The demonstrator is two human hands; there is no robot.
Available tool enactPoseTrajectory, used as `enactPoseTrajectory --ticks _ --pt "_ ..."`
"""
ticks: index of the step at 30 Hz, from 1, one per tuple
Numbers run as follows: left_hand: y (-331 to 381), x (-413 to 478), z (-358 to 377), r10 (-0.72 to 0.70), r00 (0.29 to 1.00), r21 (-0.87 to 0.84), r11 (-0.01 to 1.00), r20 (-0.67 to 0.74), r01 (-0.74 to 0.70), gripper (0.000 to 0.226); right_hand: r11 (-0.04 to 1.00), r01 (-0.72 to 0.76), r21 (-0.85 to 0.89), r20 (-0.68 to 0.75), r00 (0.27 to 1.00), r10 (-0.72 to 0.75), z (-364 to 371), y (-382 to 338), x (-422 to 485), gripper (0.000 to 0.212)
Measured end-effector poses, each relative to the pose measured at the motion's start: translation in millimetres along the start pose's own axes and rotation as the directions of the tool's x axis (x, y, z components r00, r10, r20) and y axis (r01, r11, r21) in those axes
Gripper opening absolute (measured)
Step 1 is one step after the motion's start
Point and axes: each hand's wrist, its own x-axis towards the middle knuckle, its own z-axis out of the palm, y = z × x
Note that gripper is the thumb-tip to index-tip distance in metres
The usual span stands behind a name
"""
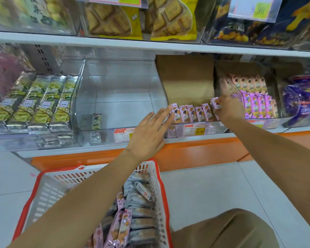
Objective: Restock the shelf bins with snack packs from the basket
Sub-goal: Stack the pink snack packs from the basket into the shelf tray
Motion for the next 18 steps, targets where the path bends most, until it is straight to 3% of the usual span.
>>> enactPoseTrajectory --ticks 6,10,14,18 --pt "0 0 -1 0.012 1.0 -0.036 0.999 0.008 -0.012 0.076 0.998 0.008 -0.055 0.13 0.991 -0.001 -3 -2 4 0.025" --pt "1 -1 -4 -0.001 0.999 -0.004 1.0 0.054 0.002 0.076 0.999 0.047 0.004 0.192 0.98 -0.046 -5 1 5 0.02" --pt "3 -2 -7 -0.006 0.997 -0.035 0.999 0.083 0.009 0.077 0.999 -0.015 0.044 0.256 0.967 0.003 -9 2 2 0.022" --pt "4 -3 -12 -0.011 0.995 -0.09 0.996 0.097 0.02 0.081 0.996 0.02 0.084 0.234 0.971 -0.039 -21 -5 -11 0.024"
